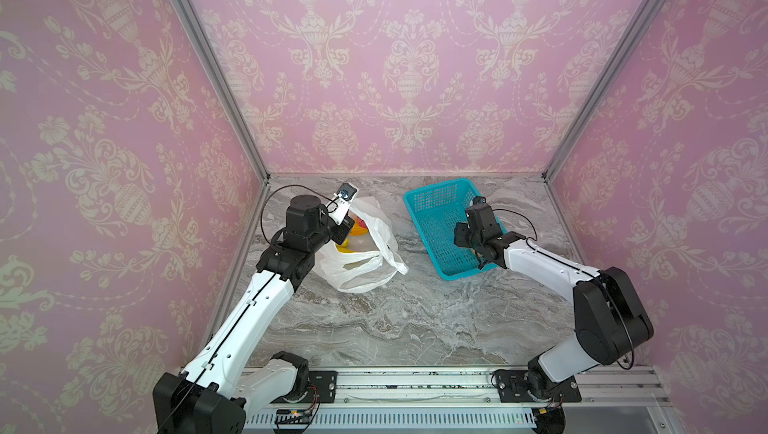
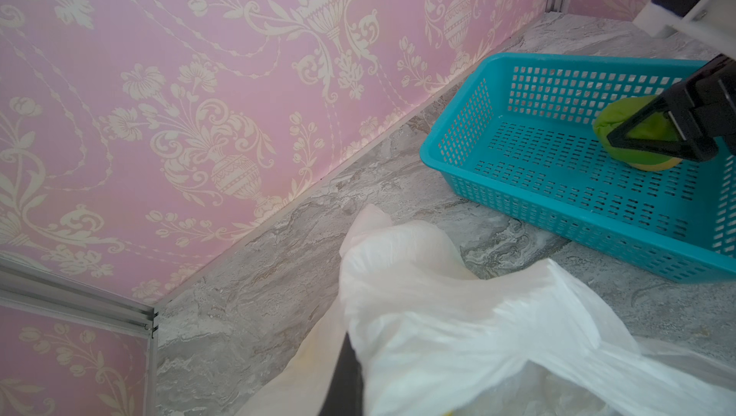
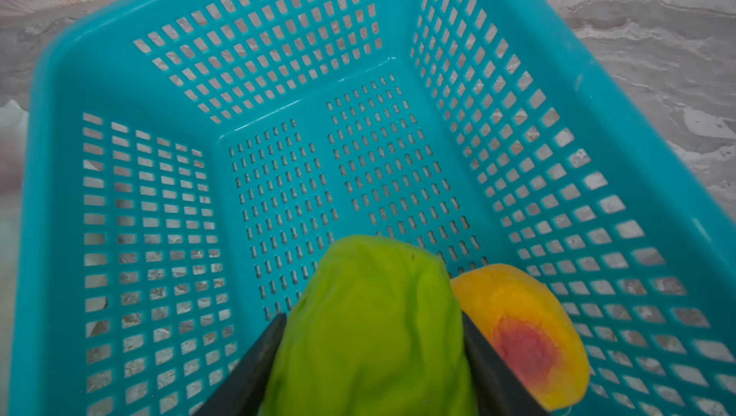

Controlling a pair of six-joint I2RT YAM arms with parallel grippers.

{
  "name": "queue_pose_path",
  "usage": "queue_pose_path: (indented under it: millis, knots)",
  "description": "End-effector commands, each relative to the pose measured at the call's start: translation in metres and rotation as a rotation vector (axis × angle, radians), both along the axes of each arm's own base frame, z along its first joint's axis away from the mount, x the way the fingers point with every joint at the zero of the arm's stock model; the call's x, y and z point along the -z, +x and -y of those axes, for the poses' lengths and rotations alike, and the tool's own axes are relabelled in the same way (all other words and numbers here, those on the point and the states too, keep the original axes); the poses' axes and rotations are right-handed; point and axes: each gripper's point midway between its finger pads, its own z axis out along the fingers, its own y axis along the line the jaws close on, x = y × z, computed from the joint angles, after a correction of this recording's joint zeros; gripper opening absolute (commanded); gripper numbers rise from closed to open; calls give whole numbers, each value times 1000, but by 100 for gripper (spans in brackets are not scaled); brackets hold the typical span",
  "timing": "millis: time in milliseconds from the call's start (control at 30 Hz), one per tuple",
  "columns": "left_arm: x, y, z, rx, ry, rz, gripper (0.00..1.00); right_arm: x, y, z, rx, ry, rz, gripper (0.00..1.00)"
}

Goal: Untie the knot of the plastic bag and take out the fruit
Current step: Place the fruit in the basket.

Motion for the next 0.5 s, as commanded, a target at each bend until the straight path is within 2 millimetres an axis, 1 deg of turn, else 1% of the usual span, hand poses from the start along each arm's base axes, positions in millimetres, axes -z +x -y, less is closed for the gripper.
queue_pose_path:
  millis: [0,67,133,200,267,333,467]
  knots:
    - [2,2,-1,-4,2,-10,0,6,7,2,-10,-26,-43,35]
    - [4,2,-1,-5,3,-13,0,13,9,1,-11,-27,-60,39]
    - [3,2,-1,-7,5,-12,0,17,12,0,-13,-25,-70,46]
    - [4,3,-2,-9,8,-14,0,20,13,-1,-20,-24,-79,58]
    - [5,3,-2,-9,8,-15,0,21,13,0,-18,-27,-82,66]
    - [4,3,-2,-10,8,-14,0,20,12,0,-19,-25,-77,71]
    - [5,3,-2,-8,10,-14,0,9,8,-1,-36,-3,-39,80]
